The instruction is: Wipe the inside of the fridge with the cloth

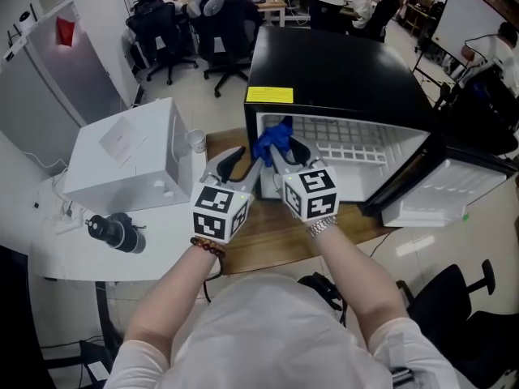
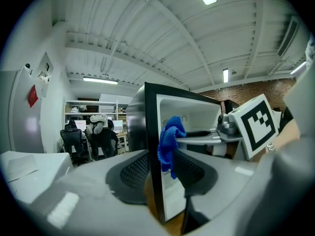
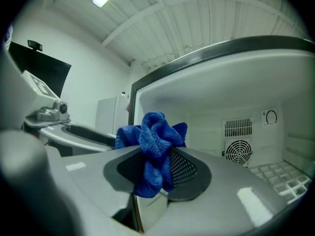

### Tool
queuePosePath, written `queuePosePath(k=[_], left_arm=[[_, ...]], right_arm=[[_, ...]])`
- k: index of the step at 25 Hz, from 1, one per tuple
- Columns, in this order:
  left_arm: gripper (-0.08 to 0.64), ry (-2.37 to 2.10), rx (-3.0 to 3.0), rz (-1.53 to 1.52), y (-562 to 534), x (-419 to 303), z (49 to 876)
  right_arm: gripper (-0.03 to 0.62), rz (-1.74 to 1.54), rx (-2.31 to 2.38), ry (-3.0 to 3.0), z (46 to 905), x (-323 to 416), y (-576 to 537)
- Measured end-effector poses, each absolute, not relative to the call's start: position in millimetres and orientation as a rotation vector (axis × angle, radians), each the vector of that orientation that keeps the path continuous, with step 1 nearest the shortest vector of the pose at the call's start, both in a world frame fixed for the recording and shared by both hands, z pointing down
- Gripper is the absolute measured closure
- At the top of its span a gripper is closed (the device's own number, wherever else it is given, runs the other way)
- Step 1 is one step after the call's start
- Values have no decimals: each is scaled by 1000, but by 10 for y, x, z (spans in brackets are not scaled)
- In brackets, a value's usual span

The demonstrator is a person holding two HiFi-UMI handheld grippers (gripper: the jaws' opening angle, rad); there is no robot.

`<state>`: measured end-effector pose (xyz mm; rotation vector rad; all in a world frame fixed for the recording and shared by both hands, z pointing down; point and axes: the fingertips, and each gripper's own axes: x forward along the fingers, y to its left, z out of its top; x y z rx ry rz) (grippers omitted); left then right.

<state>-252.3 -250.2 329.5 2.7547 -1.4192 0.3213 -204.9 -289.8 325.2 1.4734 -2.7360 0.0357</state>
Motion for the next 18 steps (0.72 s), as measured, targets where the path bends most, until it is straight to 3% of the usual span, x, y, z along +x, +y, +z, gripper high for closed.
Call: queuePosePath(k=[18], left_arm=[[419, -1410, 2763, 334, -2634, -2455, 3458]], right_arm=[[474, 45, 1518, -2732, 3300, -2000, -3208]])
